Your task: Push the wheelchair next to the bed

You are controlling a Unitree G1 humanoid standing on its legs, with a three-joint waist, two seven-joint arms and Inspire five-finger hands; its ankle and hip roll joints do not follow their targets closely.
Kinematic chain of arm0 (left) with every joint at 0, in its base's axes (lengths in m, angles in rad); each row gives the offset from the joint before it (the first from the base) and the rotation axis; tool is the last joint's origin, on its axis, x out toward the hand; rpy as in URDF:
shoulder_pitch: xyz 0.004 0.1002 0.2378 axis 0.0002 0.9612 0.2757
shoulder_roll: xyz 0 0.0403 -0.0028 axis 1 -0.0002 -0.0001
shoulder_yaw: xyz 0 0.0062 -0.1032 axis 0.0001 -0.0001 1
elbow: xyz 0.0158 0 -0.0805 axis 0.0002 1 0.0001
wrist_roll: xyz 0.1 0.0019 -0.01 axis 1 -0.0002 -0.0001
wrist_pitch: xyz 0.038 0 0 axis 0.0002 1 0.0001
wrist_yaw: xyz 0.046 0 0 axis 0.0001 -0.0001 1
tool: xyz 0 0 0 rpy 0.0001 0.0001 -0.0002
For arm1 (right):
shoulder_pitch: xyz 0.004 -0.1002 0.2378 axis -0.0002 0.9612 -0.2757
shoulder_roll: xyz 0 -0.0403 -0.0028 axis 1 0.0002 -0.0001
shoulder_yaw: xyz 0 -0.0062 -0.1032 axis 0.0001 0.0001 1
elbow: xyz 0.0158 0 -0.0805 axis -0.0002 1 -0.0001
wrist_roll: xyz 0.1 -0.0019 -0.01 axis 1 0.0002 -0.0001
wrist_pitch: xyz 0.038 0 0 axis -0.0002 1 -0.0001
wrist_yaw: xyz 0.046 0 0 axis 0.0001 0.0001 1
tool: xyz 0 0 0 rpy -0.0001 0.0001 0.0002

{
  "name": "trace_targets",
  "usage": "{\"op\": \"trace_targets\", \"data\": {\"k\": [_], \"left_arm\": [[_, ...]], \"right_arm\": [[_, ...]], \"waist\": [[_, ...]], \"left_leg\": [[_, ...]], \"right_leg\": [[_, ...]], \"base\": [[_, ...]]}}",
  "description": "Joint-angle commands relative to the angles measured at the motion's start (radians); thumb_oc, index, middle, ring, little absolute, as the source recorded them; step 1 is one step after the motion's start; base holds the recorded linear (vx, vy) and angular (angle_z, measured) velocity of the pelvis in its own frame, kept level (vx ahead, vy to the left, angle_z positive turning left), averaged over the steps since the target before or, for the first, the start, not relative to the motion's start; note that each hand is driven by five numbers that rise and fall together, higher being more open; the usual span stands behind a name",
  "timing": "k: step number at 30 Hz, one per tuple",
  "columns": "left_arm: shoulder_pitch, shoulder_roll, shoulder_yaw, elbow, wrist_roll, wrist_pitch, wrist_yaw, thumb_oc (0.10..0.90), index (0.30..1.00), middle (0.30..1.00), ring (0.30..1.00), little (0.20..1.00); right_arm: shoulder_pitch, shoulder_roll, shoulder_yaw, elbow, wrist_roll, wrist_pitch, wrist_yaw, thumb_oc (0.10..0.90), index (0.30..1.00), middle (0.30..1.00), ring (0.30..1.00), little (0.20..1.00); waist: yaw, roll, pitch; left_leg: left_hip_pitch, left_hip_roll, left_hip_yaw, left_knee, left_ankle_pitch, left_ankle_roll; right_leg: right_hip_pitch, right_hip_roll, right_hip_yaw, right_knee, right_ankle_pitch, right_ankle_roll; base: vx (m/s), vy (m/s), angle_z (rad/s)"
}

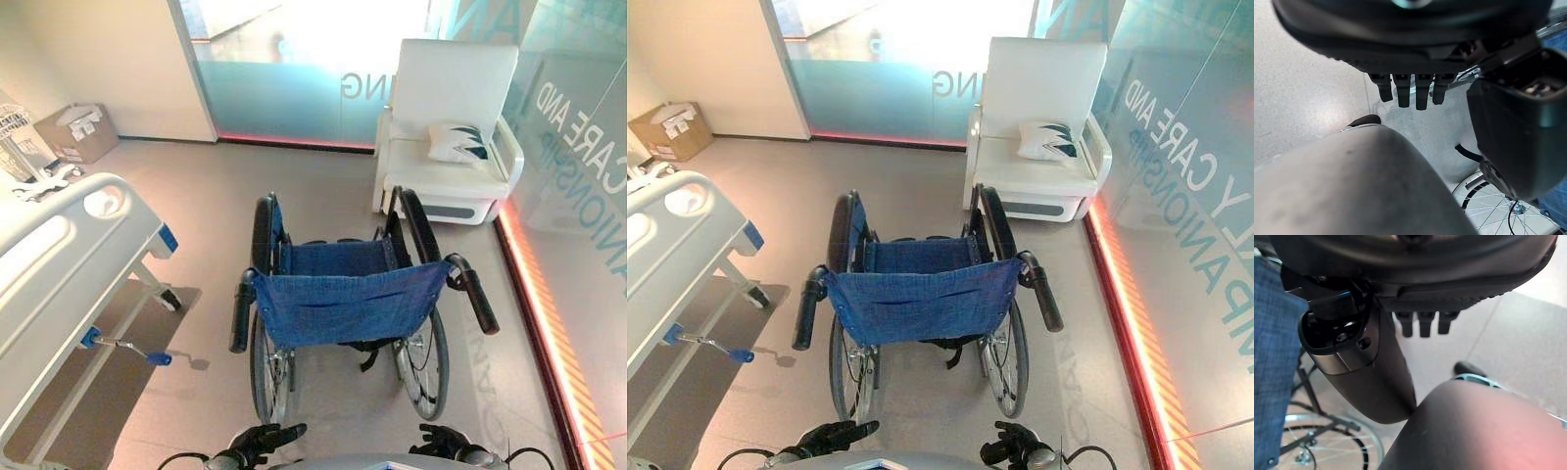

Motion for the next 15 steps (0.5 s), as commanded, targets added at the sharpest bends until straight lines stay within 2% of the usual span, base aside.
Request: {"op": "trace_targets", "data": {"k": [1,15], "left_arm": [[-0.089,-0.051,0.008,0.038,-0.011,-0.030,0.003,0.800,0.900,0.900,0.900,0.900],[-0.083,-0.049,0.038,0.054,-0.053,-0.004,0.067,0.800,0.900,0.900,0.900,0.900]], "right_arm": [[-0.030,0.009,0.016,0.053,-0.042,0.007,0.036,0.800,0.900,0.900,0.900,0.900],[-0.027,0.008,0.001,0.060,-0.024,-0.004,0.017,0.800,0.900,0.900,0.900,0.900]], "waist": [[0.001,0.000,0.019],[0.011,0.000,0.021]], "left_leg": [[0.023,-0.069,0.018,0.023,-0.098,0.031],[0.017,-0.073,0.009,0.020,-0.096,0.031]], "right_leg": [[-0.088,0.029,0.027,0.106,-0.001,-0.033],[-0.091,0.020,0.014,0.102,0.006,-0.027]], "base": [[0.00,0.000,0.00],[0.00,0.000,0.00]]}}
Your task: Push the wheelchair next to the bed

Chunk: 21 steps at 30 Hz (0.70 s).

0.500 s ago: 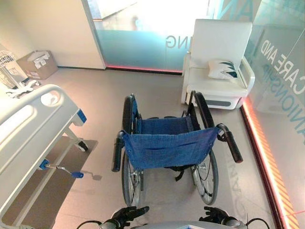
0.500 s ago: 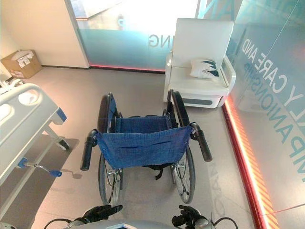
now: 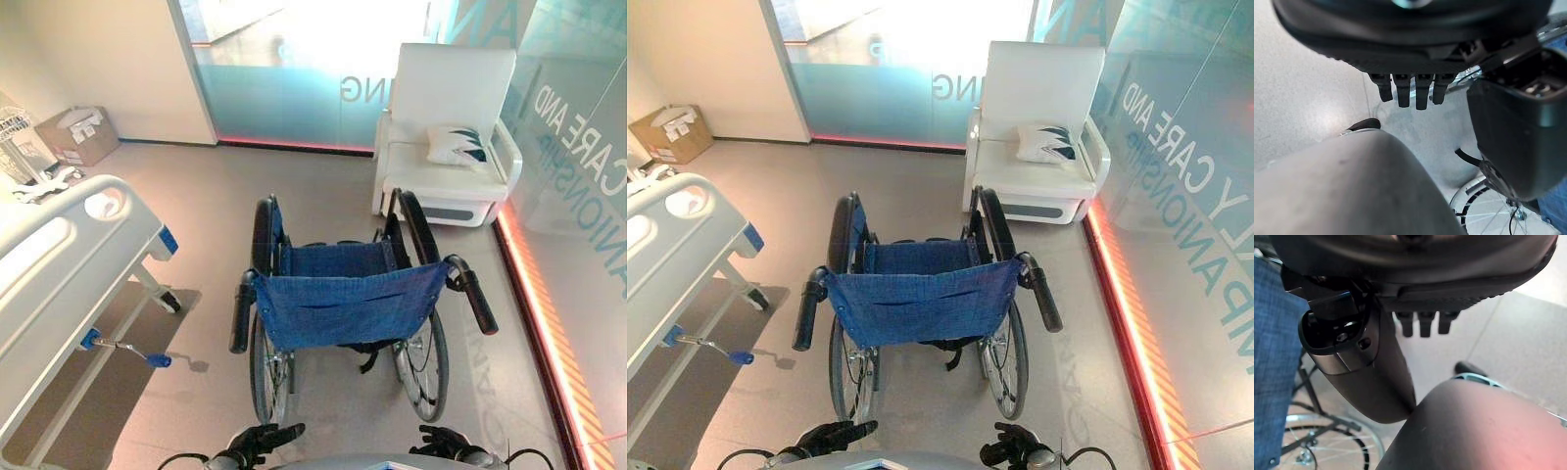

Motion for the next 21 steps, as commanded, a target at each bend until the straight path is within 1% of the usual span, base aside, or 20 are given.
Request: {"op": "trace_targets", "data": {"k": [1,5,7,8,11,15,16,17,18,19,20,21], "left_arm": [[-0.080,-0.045,0.039,0.050,-0.031,-0.021,0.028,0.800,0.900,0.900,0.900,0.900],[-0.069,-0.046,0.062,0.059,-0.041,-0.029,0.053,0.800,0.900,0.900,0.900,0.900],[-0.067,-0.041,0.076,0.063,-0.062,-0.030,0.066,0.800,0.900,0.900,0.900,0.900],[-0.069,-0.034,0.092,0.065,-0.090,-0.019,0.080,0.800,0.900,0.900,0.900,0.900],[-0.075,-0.001,0.134,0.071,-0.116,-0.010,0.099,0.800,0.900,0.900,0.900,0.900],[-0.074,0.090,0.201,0.074,-0.118,0.006,0.123,0.800,0.900,0.900,0.900,0.900],[-0.074,0.090,0.201,0.074,-0.118,0.006,0.123,0.800,0.900,0.900,0.900,0.900],[-0.075,0.156,0.250,0.079,-0.119,0.005,0.127,0.800,0.900,0.900,0.900,0.900],[-0.075,0.197,0.281,0.082,-0.127,-0.003,0.125,0.800,0.900,0.900,0.900,0.900],[-0.076,0.212,0.291,0.083,-0.131,-0.006,0.124,0.800,0.900,0.900,0.900,0.900],[-0.085,0.287,0.342,0.071,-0.137,-0.023,0.097,0.800,0.900,0.900,0.900,0.900],[-0.087,0.298,0.349,0.067,-0.141,-0.024,0.093,0.800,0.900,0.900,0.900,0.900]], "right_arm": [[-0.029,0.007,-0.001,0.060,-0.020,-0.002,0.014,0.800,0.900,0.900,0.900,0.900],[-0.032,0.009,-0.017,0.060,0.015,0.004,-0.007,0.800,0.900,0.900,0.900,0.900],[-0.034,0.006,-0.032,0.062,0.037,0.001,-0.021,0.800,0.900,0.900,0.900,0.900],[-0.035,-0.001,-0.051,0.059,0.064,0.001,-0.036,0.800,0.900,0.900,0.900,0.900],[-0.037,-0.034,-0.102,0.059,0.093,0.001,-0.059,0.800,0.900,0.900,0.900,0.900],[-0.033,-0.124,-0.177,0.062,0.098,0.017,-0.089,0.800,0.900,0.900,0.900,0.900],[-0.033,-0.124,-0.177,0.062,0.098,0.017,-0.089,0.800,0.900,0.900,0.900,0.900],[-0.034,-0.224,-0.252,0.073,0.096,0.025,-0.064,0.800,0.900,0.900,0.900,0.900],[-0.033,-0.276,-0.290,0.077,0.103,0.027,-0.058,0.800,0.900,0.900,0.900,0.900],[-0.033,-0.296,-0.304,0.078,0.111,0.028,-0.052,0.800,0.900,0.900,0.900,0.900],[-0.034,-0.379,-0.374,0.073,0.157,0.027,-0.041,0.800,0.900,0.900,0.900,0.900],[-0.034,-0.391,-0.384,0.071,0.163,0.027,-0.043,0.800,0.900,0.900,0.900,0.900]], "waist": [[0.013,0.001,0.027],[0.025,-0.002,0.031],[0.026,-0.003,0.034],[0.026,-0.005,0.036],[0.025,-0.008,0.042],[0.029,-0.014,0.045],[0.029,-0.014,0.044],[0.027,-0.018,0.044],[0.026,-0.019,0.046],[0.025,-0.019,0.044],[0.021,-0.020,0.044],[0.021,-0.020,0.041]], "left_leg": [[0.019,-0.074,0.008,0.020,-0.096,0.031],[0.015,-0.078,0.007,0.031,-0.101,0.035],[0.012,-0.079,0.008,0.038,-0.104,0.038],[0.011,-0.080,0.009,0.038,-0.104,0.041],[0.010,-0.079,0.006,0.024,-0.094,0.038],[-0.005,-0.069,0.004,0.010,-0.076,0.024],[-0.005,-0.069,0.004,0.010,-0.075,0.024],[-0.013,-0.064,0.008,0.010,-0.071,0.018],[-0.010,-0.062,0.012,0.010,-0.071,0.015],[-0.014,-0.061,0.015,0.010,-0.069,0.014],[-0.014,-0.059,0.022,0.010,-0.070,0.012],[-0.018,-0.058,0.024,0.010,-0.068,0.011]], "right_leg": [[-0.090,0.019,0.012,0.102,0.007,-0.026],[-0.094,0.006,-0.002,0.113,0.008,-0.021],[-0.097,0.004,0.002,0.118,0.007,-0.020],[-0.100,0.004,0.006,0.120,0.009,-0.018],[-0.103,0.007,0.012,0.112,0.019,-0.014],[-0.111,0.009,0.008,0.094,0.040,-0.005],[-0.111,0.009,0.008,0.094,0.040,-0.005],[-0.115,0.008,0.007,0.085,0.051,0.001],[-0.111,0.008,0.008,0.082,0.052,0.003],[-0.114,0.007,0.008,0.080,0.055,0.002],[-0.112,0.006,0.008,0.076,0.055,0.004],[-0.116,0.007,0.008,0.075,0.058,0.004]], "base": [[0.00,0.000,0.00],[0.00,0.000,0.00],[0.00,0.000,0.00],[0.00,0.000,0.00],[-0.03,0.008,0.01],[-0.04,-0.021,0.01],[-0.05,-0.021,0.02],[-0.03,-0.006,0.04],[-0.04,-0.005,0.04],[0.00,0.000,0.00],[0.00,0.000,0.00],[-0.04,0.032,0.00]]}}
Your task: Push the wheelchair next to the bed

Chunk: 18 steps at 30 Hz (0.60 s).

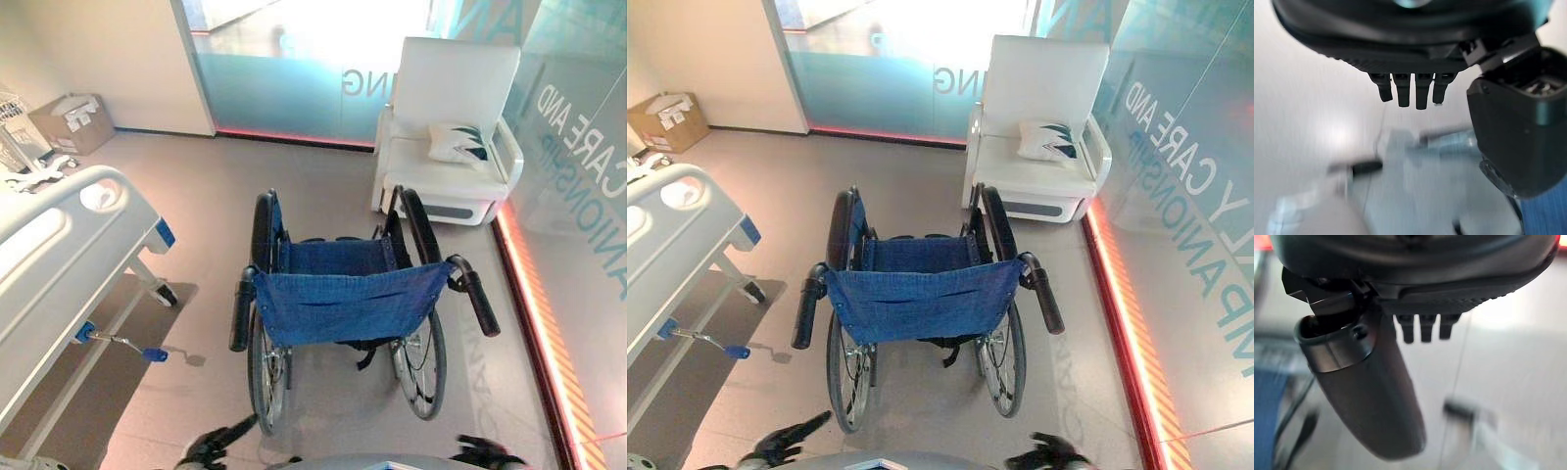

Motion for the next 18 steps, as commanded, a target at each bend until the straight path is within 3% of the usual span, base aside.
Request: {"op": "trace_targets", "data": {"k": [1,4,10,12,13,14,18], "left_arm": [[-0.099,0.180,0.114,-0.026,-0.086,-0.039,0.001,0.800,0.900,0.900,0.900,0.900],[-0.112,0.249,0.163,-0.066,-0.145,-0.042,0.004,0.800,0.900,0.900,0.900,0.900],[-0.139,0.369,0.245,-0.257,-0.314,-0.129,0.087,0.800,0.900,0.900,0.900,0.900],[-0.143,0.390,0.274,-0.388,-0.360,-0.137,0.117,0.800,0.900,0.900,0.900,0.900],[-0.143,0.395,0.303,-0.505,-0.374,-0.106,0.133,0.800,0.900,0.900,0.900,0.900],[-0.142,0.394,0.306,-0.517,-0.377,-0.107,0.133,0.800,0.900,0.900,0.900,0.900],[-0.127,0.380,0.383,-0.875,-0.412,-0.058,0.119,0.800,0.900,0.900,0.900,0.900]], "right_arm": [[-0.066,-0.211,-0.133,0.017,0.099,-0.021,-0.036,0.800,0.900,0.900,0.900,0.900],[-0.072,-0.285,-0.201,-0.002,0.130,-0.035,-0.067,0.800,0.900,0.900,0.900,0.900],[-0.112,-0.435,-0.282,-0.167,0.225,-0.084,-0.234,0.800,0.900,0.900,0.900,0.900],[-0.117,-0.463,-0.310,-0.285,0.300,-0.083,-0.278,0.800,0.900,0.900,0.900,0.900],[-0.118,-0.468,-0.337,-0.422,0.332,-0.058,-0.318,0.800,0.900,0.900,0.900,0.900],[-0.116,-0.467,-0.341,-0.435,0.335,-0.055,-0.320,0.800,0.900,0.900,0.900,0.900],[-0.100,-0.442,-0.435,-0.845,0.363,-0.041,-0.423,0.800,0.900,0.900,0.900,0.900]], "waist": [[0.014,0.010,0.031],[0.010,0.011,0.028],[0.007,0.010,0.029],[0.008,0.009,0.030],[0.007,0.009,0.032],[0.007,0.009,0.032],[-0.001,0.013,0.028]], "left_leg": [[0.014,-0.057,0.029,0.011,-0.071,0.011],[0.009,-0.057,0.034,0.011,-0.072,0.010],[0.010,-0.055,0.043,0.011,-0.078,0.008],[0.010,-0.056,0.040,0.011,-0.079,0.007],[0.013,-0.056,0.036,0.011,-0.080,0.006],[0.012,-0.056,0.036,0.011,-0.080,0.006],[0.018,-0.054,0.029,0.011,-0.088,0.004]], "right_leg": [[-0.091,0.009,0.014,0.070,0.056,0.003],[-0.096,0.008,0.016,0.060,0.063,0.005],[-0.094,0.009,0.022,0.051,0.062,0.004],[-0.092,0.010,0.023,0.050,0.060,0.002],[-0.088,0.010,0.022,0.049,0.058,0.001],[-0.089,0.010,0.023,0.048,0.058,0.001],[-0.078,0.011,0.028,0.044,0.047,0.001]], "base": [[-0.04,0.028,0.00],[-0.04,0.027,0.01],[-0.04,0.010,0.01],[-0.02,0.001,0.01],[0.00,0.000,0.00],[0.00,0.000,0.00],[0.00,0.000,0.00]]}}
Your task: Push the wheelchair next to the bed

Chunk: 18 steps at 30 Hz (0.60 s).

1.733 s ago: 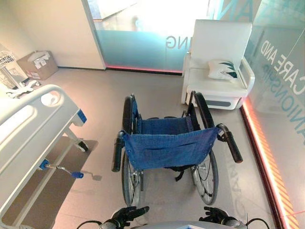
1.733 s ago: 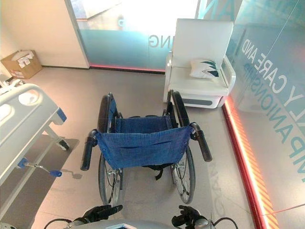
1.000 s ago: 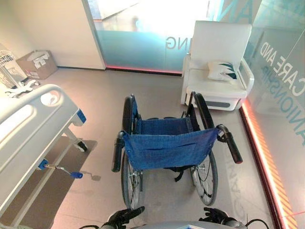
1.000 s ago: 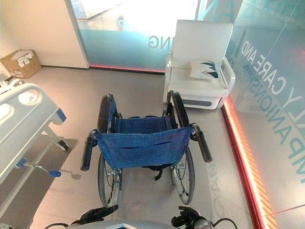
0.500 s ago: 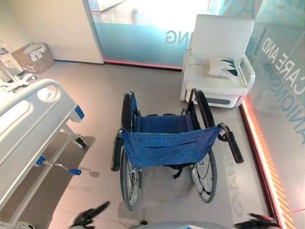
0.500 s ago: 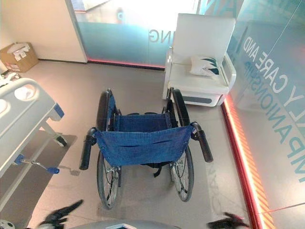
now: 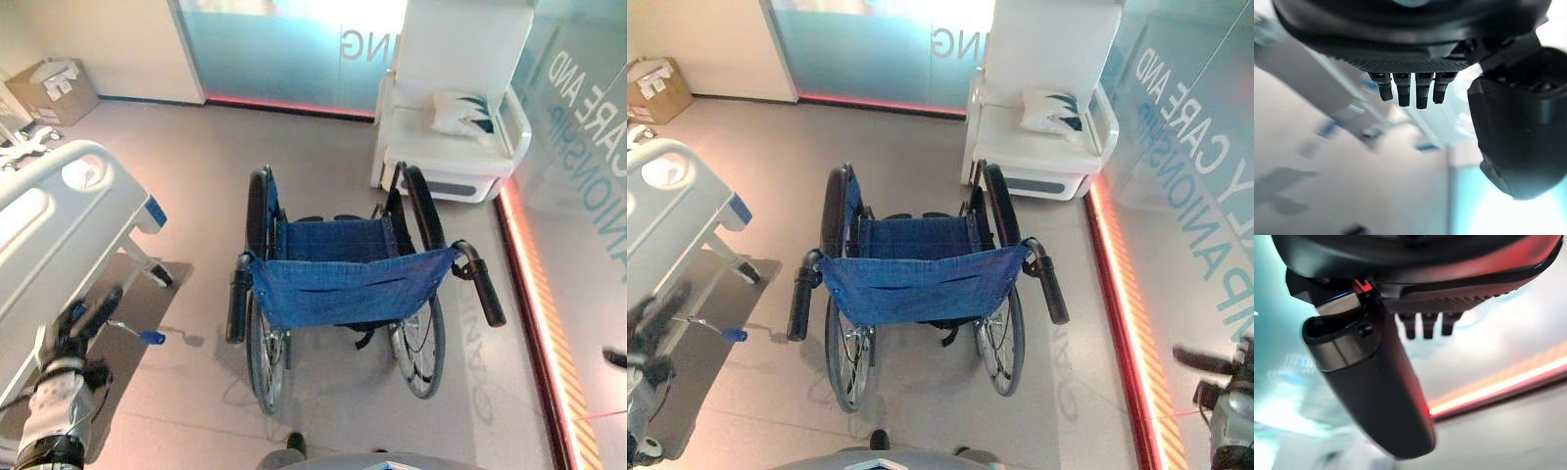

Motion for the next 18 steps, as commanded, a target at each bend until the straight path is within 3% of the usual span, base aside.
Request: {"op": "trace_targets", "data": {"k": [1,4,6,12,14,18], "left_arm": [[-0.105,0.063,0.089,-0.224,-0.052,-0.069,-0.006,0.800,0.900,0.900,0.900,0.900],[-0.120,0.059,0.095,-0.370,-0.086,-0.059,-0.072,0.800,0.900,0.900,0.900,0.900],[-0.142,0.042,0.079,-0.457,-0.168,-0.042,-0.175,0.800,0.900,0.900,0.900,0.900],[-0.148,0.020,0.021,-0.573,-0.243,0.022,-0.319,0.800,0.900,0.900,0.900,0.900],[-0.138,0.019,0.013,-0.576,-0.229,0.050,-0.366,0.800,0.900,0.900,0.900,0.900],[-0.092,0.044,-0.021,-0.578,-0.151,0.128,-0.415,0.800,0.900,0.900,0.900,0.900]], "right_arm": [[-0.124,-0.101,-0.074,-0.232,0.038,-0.110,-0.124,0.800,0.900,0.900,0.900,0.900],[-0.150,-0.055,-0.077,-0.447,0.116,-0.132,-0.105,0.800,0.900,0.900,0.900,0.900],[-0.189,-0.010,-0.046,-0.564,0.210,-0.160,-0.044,0.800,0.900,0.900,0.900,0.900],[-0.218,0.062,0.023,-0.686,0.360,-0.250,0.114,0.800,0.900,0.900,0.900,0.900],[-0.210,0.088,0.037,-0.729,0.475,-0.233,0.191,0.800,0.900,0.900,0.900,0.900],[-0.185,0.118,0.079,-0.840,0.564,-0.086,0.255,0.800,0.900,0.900,0.900,0.900]], "waist": [[0.009,0.002,-0.052],[0.007,0.008,-0.059],[0.010,0.012,-0.067],[0.008,0.019,-0.081],[0.004,0.020,-0.084],[-0.002,0.022,-0.086]], "left_leg": [[0.024,-0.046,0.031,0.004,-0.095,-0.003],[0.024,-0.042,0.034,0.004,-0.097,-0.004],[0.021,-0.040,0.035,0.004,-0.097,-0.004],[0.022,-0.036,0.047,0.004,-0.101,-0.007],[0.021,-0.036,0.051,0.004,-0.102,-0.006],[0.021,-0.037,0.060,0.004,-0.099,-0.003]], "right_leg": [[-0.070,0.014,0.030,0.043,0.044,-0.006],[-0.069,0.014,0.031,0.043,0.038,-0.006],[-0.070,0.013,0.029,0.042,0.035,-0.007],[-0.067,0.011,0.023,0.035,0.034,-0.003],[-0.070,0.011,0.024,0.034,0.035,-0.002],[-0.073,0.010,0.028,0.023,0.046,0.003]], "base": [[0.00,0.000,0.00],[0.01,0.002,0.01],[0.00,0.000,0.00],[0.00,0.000,0.00],[0.00,0.000,0.00],[0.00,0.000,0.00]]}}
